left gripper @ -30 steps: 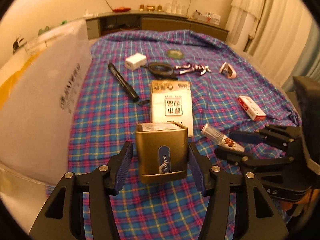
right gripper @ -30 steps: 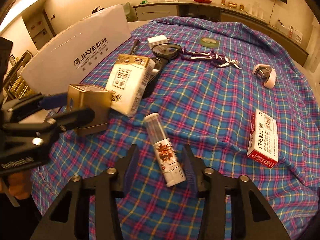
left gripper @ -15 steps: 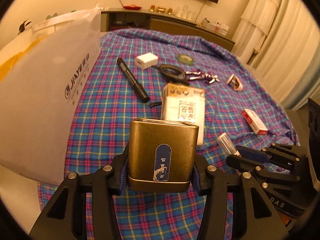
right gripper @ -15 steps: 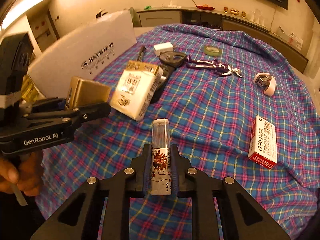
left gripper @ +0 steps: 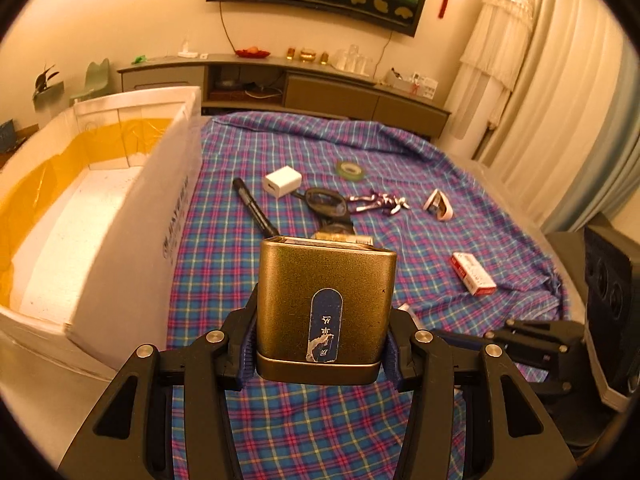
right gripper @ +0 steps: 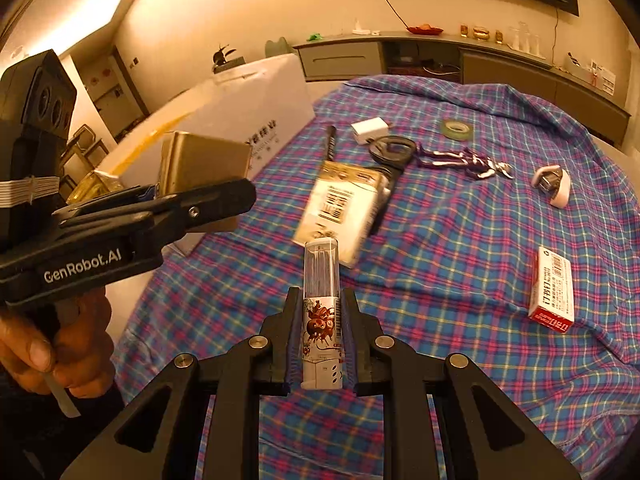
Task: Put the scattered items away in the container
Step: 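Carry the gold tin and clear tube over the white box with both tools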
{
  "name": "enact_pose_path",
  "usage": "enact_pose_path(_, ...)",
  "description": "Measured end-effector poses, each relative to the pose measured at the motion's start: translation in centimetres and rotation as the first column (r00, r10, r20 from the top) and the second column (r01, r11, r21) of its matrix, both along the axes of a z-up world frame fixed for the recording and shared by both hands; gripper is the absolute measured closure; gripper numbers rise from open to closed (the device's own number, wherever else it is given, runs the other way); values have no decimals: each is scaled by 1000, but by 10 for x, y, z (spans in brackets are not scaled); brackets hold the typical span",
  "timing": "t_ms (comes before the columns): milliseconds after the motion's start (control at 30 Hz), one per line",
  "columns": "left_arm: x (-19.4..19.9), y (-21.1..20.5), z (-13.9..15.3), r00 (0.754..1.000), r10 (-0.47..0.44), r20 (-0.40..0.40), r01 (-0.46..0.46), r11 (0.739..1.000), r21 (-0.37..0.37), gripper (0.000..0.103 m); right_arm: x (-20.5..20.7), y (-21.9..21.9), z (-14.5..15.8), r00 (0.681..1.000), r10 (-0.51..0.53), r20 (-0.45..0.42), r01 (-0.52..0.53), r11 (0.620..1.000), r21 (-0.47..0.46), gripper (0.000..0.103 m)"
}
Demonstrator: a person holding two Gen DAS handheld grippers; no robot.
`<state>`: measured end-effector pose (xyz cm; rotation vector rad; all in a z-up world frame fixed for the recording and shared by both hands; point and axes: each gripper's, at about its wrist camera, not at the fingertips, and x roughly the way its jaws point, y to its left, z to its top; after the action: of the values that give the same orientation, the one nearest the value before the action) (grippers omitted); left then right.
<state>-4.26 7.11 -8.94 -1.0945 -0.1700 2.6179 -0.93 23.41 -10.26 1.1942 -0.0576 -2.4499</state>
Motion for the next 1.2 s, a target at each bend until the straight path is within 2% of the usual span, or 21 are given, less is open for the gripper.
enact_pose_path(333,7,-27,29,998,30,-54,-27,998,62,52,6,-18,27,999,-18,-35,15,997,-75,83)
enact_pose_path(600,7,-60,45,994,90,-63,-82,989,121,52,5,-46,59,998,-10,-68,0,991,-137,83)
enact_pose_path(967,10,-108,68,981,170,-92,-151,971,183,52,-7,-86,85,996,22,-86,-35,989,-145,83)
enact_pose_path(1200,9,-133,72,975,207,-82,-188,962,198,51,-15,-108,95,996,50,-78,-62,985,-160,83)
